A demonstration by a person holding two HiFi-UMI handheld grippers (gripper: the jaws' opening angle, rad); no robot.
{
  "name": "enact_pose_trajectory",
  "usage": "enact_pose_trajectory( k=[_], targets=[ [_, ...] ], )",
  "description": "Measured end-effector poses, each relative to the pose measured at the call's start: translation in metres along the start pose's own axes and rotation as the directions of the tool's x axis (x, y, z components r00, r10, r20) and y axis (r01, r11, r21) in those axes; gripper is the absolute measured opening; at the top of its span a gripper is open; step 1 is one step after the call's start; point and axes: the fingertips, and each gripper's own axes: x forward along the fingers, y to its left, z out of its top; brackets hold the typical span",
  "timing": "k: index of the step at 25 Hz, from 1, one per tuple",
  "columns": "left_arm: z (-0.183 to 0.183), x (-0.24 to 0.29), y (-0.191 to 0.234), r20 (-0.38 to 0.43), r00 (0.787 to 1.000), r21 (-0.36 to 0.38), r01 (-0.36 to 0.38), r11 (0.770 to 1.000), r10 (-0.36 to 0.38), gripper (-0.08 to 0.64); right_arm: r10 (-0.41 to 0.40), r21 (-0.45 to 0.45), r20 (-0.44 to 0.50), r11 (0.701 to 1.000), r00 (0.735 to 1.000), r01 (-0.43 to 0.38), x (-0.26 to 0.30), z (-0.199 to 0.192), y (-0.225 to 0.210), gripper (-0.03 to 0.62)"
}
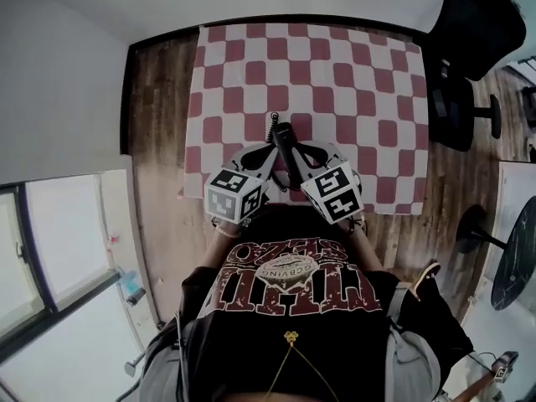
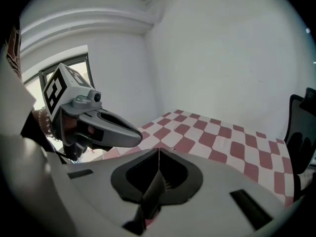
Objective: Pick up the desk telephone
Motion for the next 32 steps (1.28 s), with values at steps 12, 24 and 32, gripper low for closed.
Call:
enact_pose_trajectory(
  k=[12, 24, 32],
  targets=[
    [-0.03, 0.005, 0.014, -0.098, 0.995, -0.012, -0.016, 1.0, 0.015, 0.008, -0.021, -0.022, -0.149, 1.0, 0.989, 0.018, 0.032, -0.044, -0.006, 0.02],
    [-0.032, 0.007, 0.041, -0.174, 0.981, 0.11, 0.104, 0.988, -0.084, 0.008, -0.118, 0.049, -0.205, 0.99, 0.972, 0.131, 0.049, -0.059, 0.001, 0.02],
    [-0.045, -0.005, 0.049, -0.222, 0.964, 0.13, 0.177, 0.976, -0.146, 0.008, -0.191, 0.117, -0.25, 0.967, 0.949, 0.225, 0.055, -0.071, -0.006, 0.02]
  ],
)
